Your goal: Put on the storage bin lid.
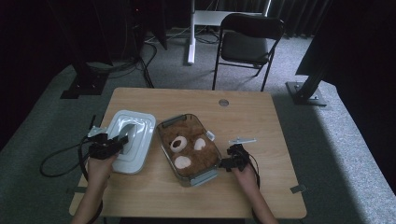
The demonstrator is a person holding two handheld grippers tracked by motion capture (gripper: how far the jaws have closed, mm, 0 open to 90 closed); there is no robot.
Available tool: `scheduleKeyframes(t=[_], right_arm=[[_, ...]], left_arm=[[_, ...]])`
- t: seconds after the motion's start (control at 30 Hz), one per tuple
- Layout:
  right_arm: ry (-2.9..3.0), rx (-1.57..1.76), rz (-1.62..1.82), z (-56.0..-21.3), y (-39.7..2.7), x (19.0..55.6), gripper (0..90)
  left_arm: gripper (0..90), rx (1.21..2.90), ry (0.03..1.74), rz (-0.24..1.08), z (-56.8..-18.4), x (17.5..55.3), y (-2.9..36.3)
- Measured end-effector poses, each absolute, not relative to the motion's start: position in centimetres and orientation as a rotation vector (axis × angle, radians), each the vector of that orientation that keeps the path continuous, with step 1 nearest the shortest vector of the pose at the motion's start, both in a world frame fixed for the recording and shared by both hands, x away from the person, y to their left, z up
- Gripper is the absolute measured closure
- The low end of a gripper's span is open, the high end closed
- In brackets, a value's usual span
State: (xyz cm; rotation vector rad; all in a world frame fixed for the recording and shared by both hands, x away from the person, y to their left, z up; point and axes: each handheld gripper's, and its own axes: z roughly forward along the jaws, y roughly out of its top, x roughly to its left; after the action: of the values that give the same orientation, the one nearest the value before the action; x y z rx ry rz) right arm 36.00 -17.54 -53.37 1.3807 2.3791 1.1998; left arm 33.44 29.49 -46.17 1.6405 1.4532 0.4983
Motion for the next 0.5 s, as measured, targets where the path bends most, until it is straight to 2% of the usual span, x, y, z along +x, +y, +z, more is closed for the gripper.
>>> scheduleKeyframes(t=[0.23,0.5], right_arm=[[2.442,1.299,1.238,-53.5,-15.4,34.7,13.9],[2.474,1.248,1.249,-53.8,-12.7,34.2,14.0]], left_arm=[[67.9,1.574,1.405,0.512,-43.5,32.1,30.4],[67.9,1.572,1.338,0.528,-40.9,31.4,29.9]])
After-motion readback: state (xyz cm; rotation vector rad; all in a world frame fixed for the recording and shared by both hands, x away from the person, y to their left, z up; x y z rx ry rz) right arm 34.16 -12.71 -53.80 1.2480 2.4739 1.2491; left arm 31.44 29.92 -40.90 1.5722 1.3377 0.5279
